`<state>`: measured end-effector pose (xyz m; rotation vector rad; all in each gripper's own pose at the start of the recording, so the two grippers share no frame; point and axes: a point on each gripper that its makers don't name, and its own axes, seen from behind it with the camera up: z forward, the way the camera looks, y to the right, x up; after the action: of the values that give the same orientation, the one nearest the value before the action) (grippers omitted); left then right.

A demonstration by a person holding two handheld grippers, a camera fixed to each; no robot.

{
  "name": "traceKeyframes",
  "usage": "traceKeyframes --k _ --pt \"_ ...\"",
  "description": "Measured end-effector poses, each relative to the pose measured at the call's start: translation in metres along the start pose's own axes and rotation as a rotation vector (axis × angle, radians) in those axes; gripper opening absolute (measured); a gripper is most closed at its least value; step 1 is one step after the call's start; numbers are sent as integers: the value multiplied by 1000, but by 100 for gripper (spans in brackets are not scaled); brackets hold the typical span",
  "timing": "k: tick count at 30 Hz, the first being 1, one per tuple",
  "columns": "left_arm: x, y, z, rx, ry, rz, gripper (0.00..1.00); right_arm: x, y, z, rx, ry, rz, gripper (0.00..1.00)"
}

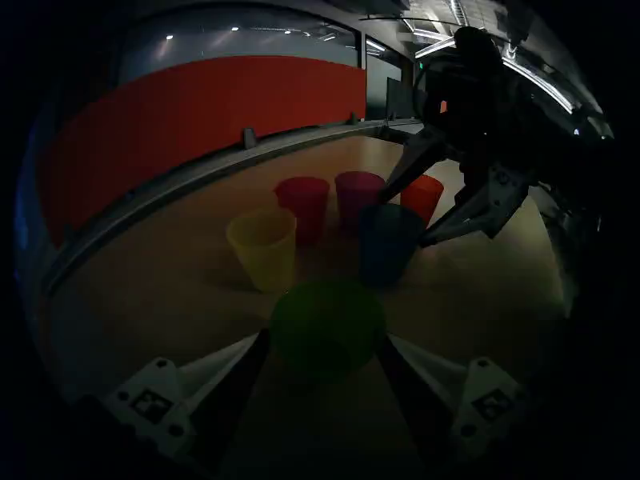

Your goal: Pour water

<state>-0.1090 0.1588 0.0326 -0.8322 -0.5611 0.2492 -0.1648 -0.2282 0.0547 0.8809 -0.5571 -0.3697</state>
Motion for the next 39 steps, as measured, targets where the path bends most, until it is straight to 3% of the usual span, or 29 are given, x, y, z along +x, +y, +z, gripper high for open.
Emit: traceKeyframes --k 21,39 --pt "1 -1 14 -9 -8 16 90 -3 0 21 4 -25 1 98" --pt "1 -5 12 -6 -8 -3 88 -5 -2 28 6 -33 -7 98"
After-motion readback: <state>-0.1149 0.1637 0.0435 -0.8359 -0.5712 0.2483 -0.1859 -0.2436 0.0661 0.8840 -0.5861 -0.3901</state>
